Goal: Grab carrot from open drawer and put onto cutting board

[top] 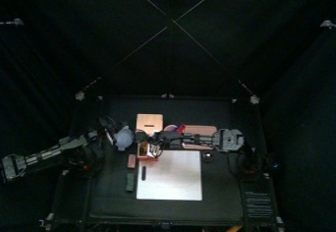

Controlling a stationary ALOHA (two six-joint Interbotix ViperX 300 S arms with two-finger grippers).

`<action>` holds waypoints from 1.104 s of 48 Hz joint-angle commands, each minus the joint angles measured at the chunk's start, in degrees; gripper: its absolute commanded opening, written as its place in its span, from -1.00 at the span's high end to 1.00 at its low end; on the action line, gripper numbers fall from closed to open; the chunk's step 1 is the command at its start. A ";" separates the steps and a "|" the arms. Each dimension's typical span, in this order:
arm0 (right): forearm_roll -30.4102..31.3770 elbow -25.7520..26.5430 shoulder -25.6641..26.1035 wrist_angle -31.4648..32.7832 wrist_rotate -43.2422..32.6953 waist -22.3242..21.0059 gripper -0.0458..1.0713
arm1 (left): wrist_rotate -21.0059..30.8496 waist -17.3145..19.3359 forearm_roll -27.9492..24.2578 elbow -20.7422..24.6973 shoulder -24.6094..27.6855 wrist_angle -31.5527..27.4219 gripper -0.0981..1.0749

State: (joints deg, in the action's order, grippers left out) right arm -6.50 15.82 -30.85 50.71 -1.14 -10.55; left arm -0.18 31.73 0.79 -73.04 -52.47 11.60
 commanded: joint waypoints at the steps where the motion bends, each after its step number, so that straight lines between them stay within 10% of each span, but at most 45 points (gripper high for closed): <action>1: 0.09 1.58 1.14 0.00 0.09 -0.18 -0.67 | -0.09 0.18 0.00 0.79 0.18 0.26 0.82; 53: 5.10 3.25 -2.64 0.79 -0.18 0.26 -0.35 | -0.09 1.23 -0.18 0.70 0.18 0.26 0.82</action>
State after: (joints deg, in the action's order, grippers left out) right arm -1.49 17.58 -34.89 51.68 -1.41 -10.20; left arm -0.18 32.70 0.70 -73.04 -52.47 11.69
